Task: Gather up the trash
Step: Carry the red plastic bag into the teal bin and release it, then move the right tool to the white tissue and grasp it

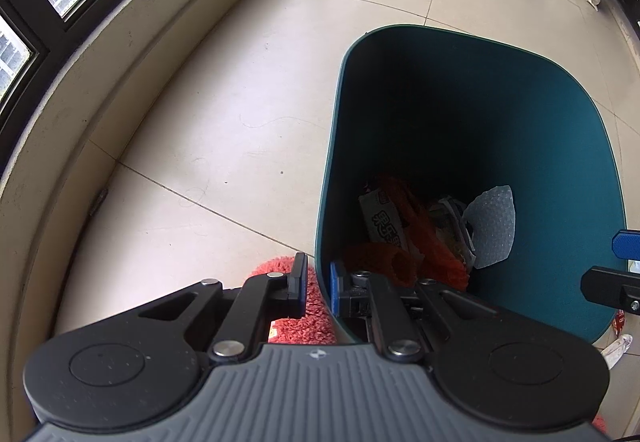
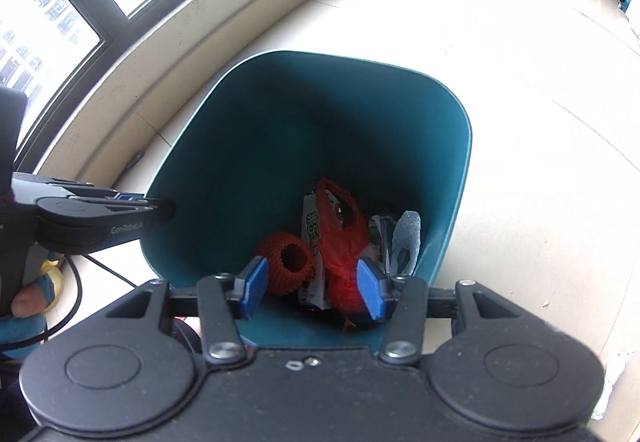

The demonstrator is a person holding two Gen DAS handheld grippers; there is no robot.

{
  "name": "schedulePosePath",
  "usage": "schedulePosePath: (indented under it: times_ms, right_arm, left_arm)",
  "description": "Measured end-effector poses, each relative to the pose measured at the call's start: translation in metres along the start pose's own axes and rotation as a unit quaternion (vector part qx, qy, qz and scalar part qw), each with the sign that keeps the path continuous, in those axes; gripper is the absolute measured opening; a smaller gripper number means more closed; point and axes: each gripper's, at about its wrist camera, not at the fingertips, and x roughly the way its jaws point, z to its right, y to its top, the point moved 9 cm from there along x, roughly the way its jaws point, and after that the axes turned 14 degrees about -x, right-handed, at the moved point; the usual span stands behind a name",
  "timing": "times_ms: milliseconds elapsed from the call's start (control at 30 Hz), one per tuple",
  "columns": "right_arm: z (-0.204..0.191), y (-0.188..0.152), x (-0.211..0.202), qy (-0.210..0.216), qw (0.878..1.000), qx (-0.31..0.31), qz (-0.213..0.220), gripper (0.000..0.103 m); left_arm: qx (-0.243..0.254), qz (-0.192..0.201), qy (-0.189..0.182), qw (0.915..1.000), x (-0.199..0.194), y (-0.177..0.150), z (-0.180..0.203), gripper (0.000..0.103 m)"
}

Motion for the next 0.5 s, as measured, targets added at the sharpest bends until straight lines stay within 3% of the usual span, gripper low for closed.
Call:
schedulePosePath:
  times_ms: [233,500]
  right_arm:
    - [0.057,-0.033,-0.057,-0.037,0.997,0.064,0.029,0.060]
    - [0.152,-0.119,-0.070,-0.098,0.978,0.183,0.007,0.065]
  left_arm:
    - [-0.001,0.002,0.003,1.0000,-0.001,0.000,0.001,0.011]
    - [-0.006,0.001,0.002,1.0000,-0.001,0.001,-0.001,0.011]
